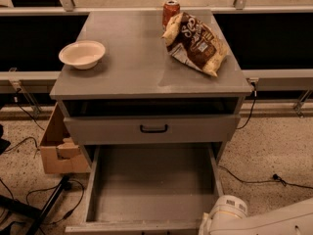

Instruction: Open middle drawer

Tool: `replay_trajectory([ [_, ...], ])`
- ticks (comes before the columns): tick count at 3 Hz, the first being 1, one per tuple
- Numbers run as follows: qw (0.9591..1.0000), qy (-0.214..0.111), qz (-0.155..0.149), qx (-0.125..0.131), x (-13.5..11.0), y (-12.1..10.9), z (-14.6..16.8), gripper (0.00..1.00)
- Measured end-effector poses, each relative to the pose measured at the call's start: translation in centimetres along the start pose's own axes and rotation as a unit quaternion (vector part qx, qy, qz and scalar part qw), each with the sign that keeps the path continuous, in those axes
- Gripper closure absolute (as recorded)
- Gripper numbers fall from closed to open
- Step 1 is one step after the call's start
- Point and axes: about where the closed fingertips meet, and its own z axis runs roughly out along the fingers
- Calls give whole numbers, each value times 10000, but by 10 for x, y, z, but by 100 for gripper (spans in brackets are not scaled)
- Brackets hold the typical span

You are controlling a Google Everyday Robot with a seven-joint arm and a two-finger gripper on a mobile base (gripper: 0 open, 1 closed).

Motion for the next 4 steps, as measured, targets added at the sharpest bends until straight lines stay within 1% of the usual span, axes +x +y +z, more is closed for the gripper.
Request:
replay_trajectory([
  [1,10000,24,-2,96,2,-5,-15,0],
  [2,9992,-6,88,394,13,-21,-59,0],
  [3,9966,89,345,739,27,-43,-122,0],
  [4,9939,275,465,965,32,-49,-208,0],
])
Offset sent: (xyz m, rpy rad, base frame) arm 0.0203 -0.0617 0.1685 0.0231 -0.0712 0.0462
